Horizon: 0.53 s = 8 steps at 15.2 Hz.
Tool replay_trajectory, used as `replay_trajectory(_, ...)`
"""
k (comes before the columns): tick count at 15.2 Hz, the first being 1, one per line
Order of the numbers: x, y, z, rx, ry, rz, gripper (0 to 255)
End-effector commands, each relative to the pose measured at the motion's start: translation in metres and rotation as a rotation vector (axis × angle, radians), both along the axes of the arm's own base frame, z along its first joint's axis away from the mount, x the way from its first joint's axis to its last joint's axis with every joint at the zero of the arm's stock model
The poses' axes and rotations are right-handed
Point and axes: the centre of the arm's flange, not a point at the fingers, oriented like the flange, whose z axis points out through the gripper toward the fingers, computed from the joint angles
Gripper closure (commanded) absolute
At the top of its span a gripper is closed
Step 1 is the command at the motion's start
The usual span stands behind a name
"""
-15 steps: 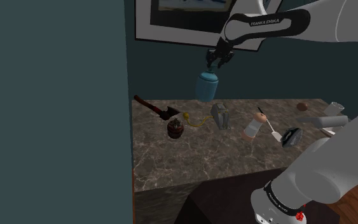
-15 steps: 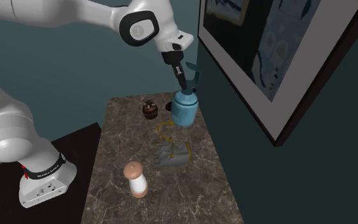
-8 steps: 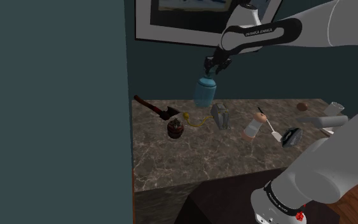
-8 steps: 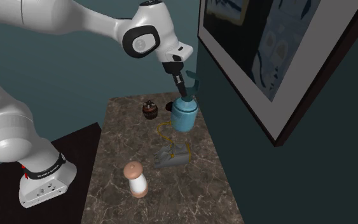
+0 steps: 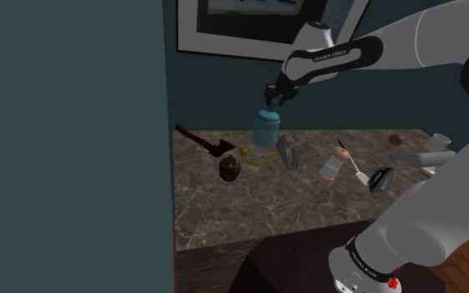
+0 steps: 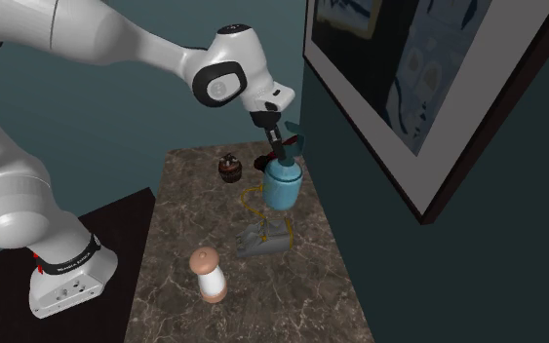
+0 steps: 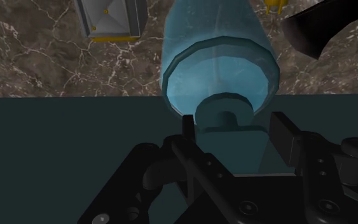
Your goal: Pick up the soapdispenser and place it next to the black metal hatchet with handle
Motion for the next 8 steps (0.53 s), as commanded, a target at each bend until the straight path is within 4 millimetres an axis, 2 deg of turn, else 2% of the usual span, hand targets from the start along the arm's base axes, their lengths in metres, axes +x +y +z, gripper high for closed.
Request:
replay_trajectory(1, 0.0, 0.0, -0.01, 0.0, -0.002, 0.0, 255)
replay_trajectory(5, 0.0, 0.0, -0.033, 0.0, -0.002, 0.0, 255)
replay_trajectory(8, 0.0, 0.0, -0.033, 0.0, -0.002, 0.0, 255)
